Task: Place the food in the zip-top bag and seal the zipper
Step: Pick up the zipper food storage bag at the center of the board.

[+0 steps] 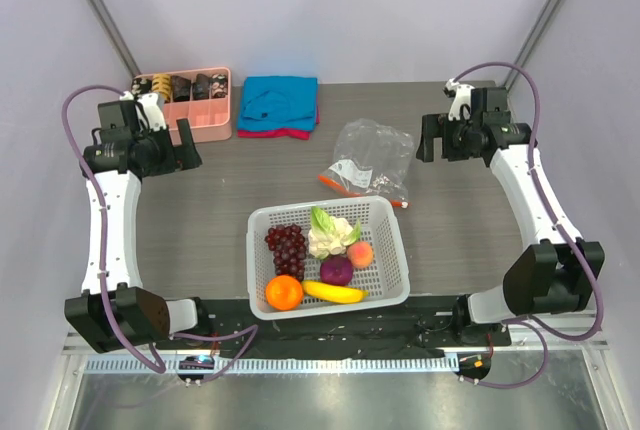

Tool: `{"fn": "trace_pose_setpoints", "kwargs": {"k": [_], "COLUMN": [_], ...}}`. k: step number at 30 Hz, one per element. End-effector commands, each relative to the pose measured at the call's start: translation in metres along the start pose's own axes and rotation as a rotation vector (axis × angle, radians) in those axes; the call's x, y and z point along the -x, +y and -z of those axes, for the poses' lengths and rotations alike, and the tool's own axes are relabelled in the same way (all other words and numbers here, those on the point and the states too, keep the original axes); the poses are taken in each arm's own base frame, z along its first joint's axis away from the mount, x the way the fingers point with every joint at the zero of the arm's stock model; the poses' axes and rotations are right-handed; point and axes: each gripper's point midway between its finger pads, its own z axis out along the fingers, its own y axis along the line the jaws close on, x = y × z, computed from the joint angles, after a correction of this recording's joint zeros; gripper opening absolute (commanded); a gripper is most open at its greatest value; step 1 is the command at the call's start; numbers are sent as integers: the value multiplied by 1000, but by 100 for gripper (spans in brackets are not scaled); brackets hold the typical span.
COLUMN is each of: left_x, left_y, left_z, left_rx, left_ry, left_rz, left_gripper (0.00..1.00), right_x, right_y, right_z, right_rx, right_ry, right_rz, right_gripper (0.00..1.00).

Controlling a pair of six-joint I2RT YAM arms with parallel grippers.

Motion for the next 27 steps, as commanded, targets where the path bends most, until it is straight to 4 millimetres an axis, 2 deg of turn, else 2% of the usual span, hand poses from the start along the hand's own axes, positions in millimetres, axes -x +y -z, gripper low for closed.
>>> {"fn": "trace_pose_setpoints", "kwargs": {"k": [1, 11, 20, 26, 27], "left_x": [23, 29, 26, 29, 30], "left_y": [0, 0, 3, 2, 1], "left_z": [9, 18, 17, 20, 21], "left_rx": [23, 36, 49, 46, 43], "left_ry": [-97, -133, -125, -143, -149], "left_rz": [-5, 2, -16, -21, -20], "left_gripper": [100, 100, 100, 100, 100], "right_x": [27, 33, 31, -3, -14], "right_y": [1, -8, 2, 8, 7], "right_z": [-11, -63, -103, -136, -142], "right_rx": [5, 4, 63, 81, 77], "right_ry": [-109, -103, -84, 33, 63], "right_rz": [-60, -164, -283, -363, -383], "right_gripper": [100, 100, 100, 99, 99]}}
